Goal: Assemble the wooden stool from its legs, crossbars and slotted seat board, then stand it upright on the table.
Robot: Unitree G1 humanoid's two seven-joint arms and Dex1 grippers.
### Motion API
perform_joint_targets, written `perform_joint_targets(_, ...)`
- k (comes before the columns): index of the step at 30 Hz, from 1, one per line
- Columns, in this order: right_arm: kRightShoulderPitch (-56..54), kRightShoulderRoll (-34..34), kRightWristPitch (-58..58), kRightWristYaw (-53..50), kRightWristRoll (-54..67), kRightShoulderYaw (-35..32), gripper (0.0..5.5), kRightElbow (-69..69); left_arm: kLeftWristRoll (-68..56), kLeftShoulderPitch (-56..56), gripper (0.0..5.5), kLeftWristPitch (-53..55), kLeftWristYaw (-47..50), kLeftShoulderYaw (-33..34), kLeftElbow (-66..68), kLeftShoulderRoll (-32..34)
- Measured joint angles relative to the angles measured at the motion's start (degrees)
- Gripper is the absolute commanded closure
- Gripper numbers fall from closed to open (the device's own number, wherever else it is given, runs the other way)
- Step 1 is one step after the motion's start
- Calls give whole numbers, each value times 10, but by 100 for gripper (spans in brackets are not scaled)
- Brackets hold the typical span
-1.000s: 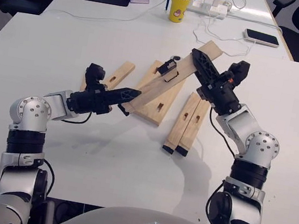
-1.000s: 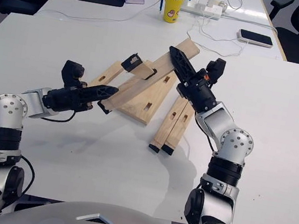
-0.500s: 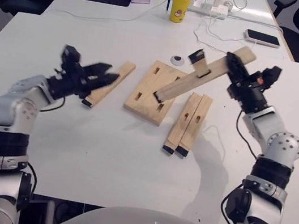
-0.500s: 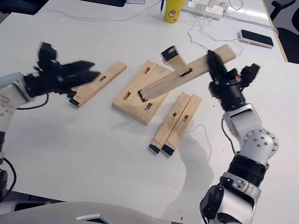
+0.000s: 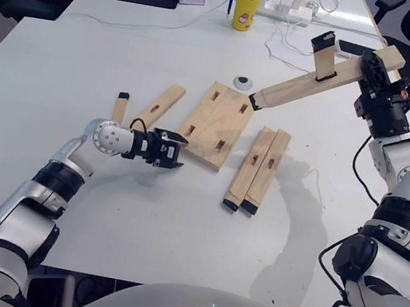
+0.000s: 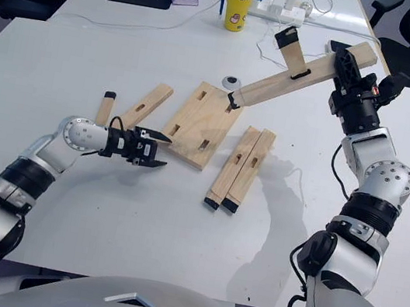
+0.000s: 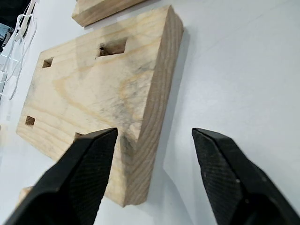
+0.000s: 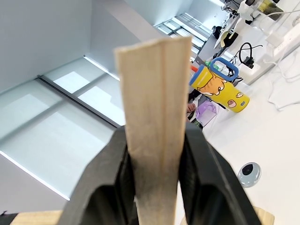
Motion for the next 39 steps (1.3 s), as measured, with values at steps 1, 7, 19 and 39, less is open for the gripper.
perform_joint_targets(1, 1, 7, 4, 1, 0, 1, 447, -4, -1, -5, 255, -16, -2, 0, 14, -2)
perform_joint_targets(7, 20, 29, 13, 4, -1, -1, 447, -30, 1, -29, 255, -61, 0, 3, 75, -4)
perform_joint_targets(19, 36, 59, 16, 4, -1, -1, 447, -63, 19, -99, 255, -79, 34, 2, 213, -35)
perform_joint_targets(39, 36, 67, 13, -1, -24, -1, 447, -63, -16, -98, 255, 112, -68, -6, 111, -90)
